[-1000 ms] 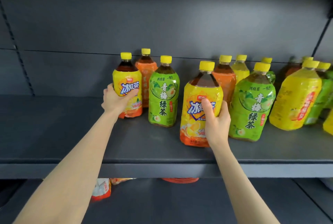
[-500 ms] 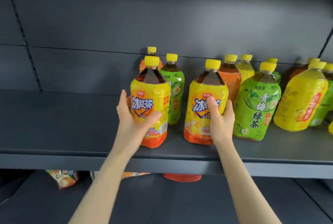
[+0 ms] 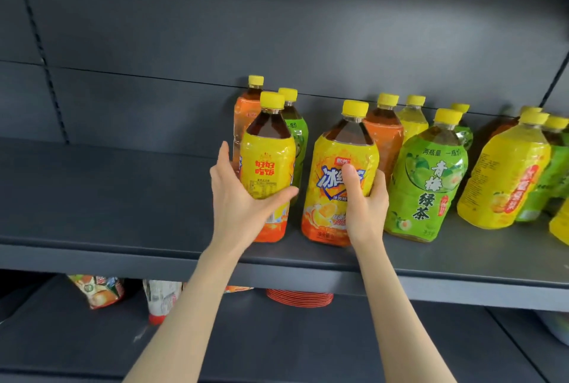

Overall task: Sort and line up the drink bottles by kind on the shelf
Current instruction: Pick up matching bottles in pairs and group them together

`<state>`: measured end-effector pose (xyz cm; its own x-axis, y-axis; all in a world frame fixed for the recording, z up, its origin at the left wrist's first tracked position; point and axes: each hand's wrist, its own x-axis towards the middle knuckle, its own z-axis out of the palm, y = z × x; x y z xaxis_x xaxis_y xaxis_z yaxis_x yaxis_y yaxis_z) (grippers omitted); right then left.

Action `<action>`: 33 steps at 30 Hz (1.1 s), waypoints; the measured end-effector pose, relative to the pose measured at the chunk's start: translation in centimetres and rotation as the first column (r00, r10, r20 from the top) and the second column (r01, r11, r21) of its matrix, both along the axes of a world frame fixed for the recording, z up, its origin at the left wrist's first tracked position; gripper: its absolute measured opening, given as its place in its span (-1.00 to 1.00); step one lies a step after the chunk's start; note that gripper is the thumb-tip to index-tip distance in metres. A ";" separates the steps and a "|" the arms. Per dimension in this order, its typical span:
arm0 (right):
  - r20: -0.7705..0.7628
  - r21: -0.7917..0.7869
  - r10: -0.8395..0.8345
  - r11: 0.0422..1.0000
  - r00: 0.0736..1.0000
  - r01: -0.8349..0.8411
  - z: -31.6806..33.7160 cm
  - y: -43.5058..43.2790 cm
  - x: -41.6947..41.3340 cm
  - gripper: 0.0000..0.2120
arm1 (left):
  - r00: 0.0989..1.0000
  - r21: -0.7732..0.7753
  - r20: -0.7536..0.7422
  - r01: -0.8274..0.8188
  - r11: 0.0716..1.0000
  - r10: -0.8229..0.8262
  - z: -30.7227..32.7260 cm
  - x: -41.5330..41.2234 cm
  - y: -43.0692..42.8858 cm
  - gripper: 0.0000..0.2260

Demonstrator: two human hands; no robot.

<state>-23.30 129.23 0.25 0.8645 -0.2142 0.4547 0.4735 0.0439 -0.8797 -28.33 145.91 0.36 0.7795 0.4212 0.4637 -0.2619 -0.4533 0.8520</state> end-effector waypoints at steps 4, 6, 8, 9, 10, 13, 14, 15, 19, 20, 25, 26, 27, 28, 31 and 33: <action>0.006 0.007 0.004 1.000 1.000 -0.004 -0.1 -0.2 0.0 -0.56 | 0.967 -0.196 0.000 0.250 0.948 -0.255 -0.4 0.1 0.9 -0.03; 0.004 0.007 0.005 1.000 1.000 -0.005 0.0 -0.1 0.0 -0.51 | 0.990 -0.121 -0.019 0.138 0.983 -0.141 -0.8 0.3 -0.1 0.05; -0.001 0.007 0.011 1.000 1.000 -0.011 0.0 -0.1 -0.1 -0.49 | 1.000 -0.132 0.010 0.018 0.991 -0.017 -0.8 0.7 -0.6 0.01; -0.007 0.008 0.016 1.000 1.000 -0.016 0.1 -0.2 -0.1 -0.50 | 1.000 -0.163 0.019 0.005 0.987 -0.002 -0.9 1.0 -0.6 -0.06; -0.013 0.006 0.020 1.000 1.000 -0.020 0.1 -0.2 -0.1 -0.53 | 1.000 -0.194 0.020 0.018 0.981 -0.014 -0.9 1.2 -0.6 -0.15; -0.033 0.003 0.013 1.000 0.999 -0.013 0.0 -0.3 -0.1 -0.62 | 0.997 -0.216 0.018 0.071 0.974 -0.069 -0.7 1.5 -0.9 -0.23; -0.039 0.003 0.012 1.000 0.999 -0.012 0.1 -0.3 -0.1 -0.62 | 0.999 -0.203 0.021 0.050 0.978 -0.046 -0.7 1.7 -1.3 -0.20; -0.042 0.002 0.009 1.000 0.999 -0.008 0.1 -0.2 -0.3 -0.60 | 1.000 -0.196 0.024 0.015 0.981 -0.010 -0.6 1.7 -1.6 -0.19; -0.051 0.013 -0.027 1.000 0.998 0.028 0.5 -0.6 -2.3 -0.47 | 0.998 -0.215 0.060 -0.021 0.976 0.034 -0.6 0.5 -2.6 -0.27; -0.051 0.011 -0.038 0.999 0.998 0.038 0.7 -1.1 -3.0 -0.48 | 0.997 -0.234 0.076 0.005 0.972 0.013 -0.6 -0.3 -3.0 -0.30; -0.038 0.034 -0.047 0.998 0.998 0.049 2.1 -5.5 -7.5 -0.53 | 0.978 -0.322 0.165 0.174 0.931 -0.126 0.1 -4.4 -6.5 -0.46; -0.034 0.035 -0.051 0.998 0.998 0.053 2.3 -6.8 -8.3 -0.55 | 0.972 -0.333 0.179 0.206 0.920 -0.153 0.4 -5.0 -7.6 -0.48; -0.028 0.039 -0.065 0.997 0.997 0.066 2.6 -8.3 -9.1 -0.57 | 0.965 -0.347 0.190 0.239 0.907 -0.182 0.7 -5.6 -8.8 -0.53; -0.020 0.043 -0.083 0.996 0.996 0.084 2.8 -9.9 -10.0 -0.57 | 0.955 -0.359 0.202 0.278 0.891 -0.217 1.0 -6.1 -10.2 -0.58; -0.012 0.064 -0.141 0.988 0.990 0.141 3.3 -15.5 -12.8 -0.53 | 0.916 -0.364 0.234 0.393 0.844 -0.325 1.9 -7.9 -15.6 -0.70; -0.010 0.067 -0.182 0.981 0.983 0.183 3.1 -19.8 -14.9 -0.54 | 0.884 -0.359 0.243 0.464 0.810 -0.399 2.0 -9.3 -19.8 -0.70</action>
<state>-38.18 109.39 3.40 0.8096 -0.3985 0.4309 0.4760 0.0163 -0.8793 -37.60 126.12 2.41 0.8596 0.2295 0.4565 -0.4880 0.1041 0.8666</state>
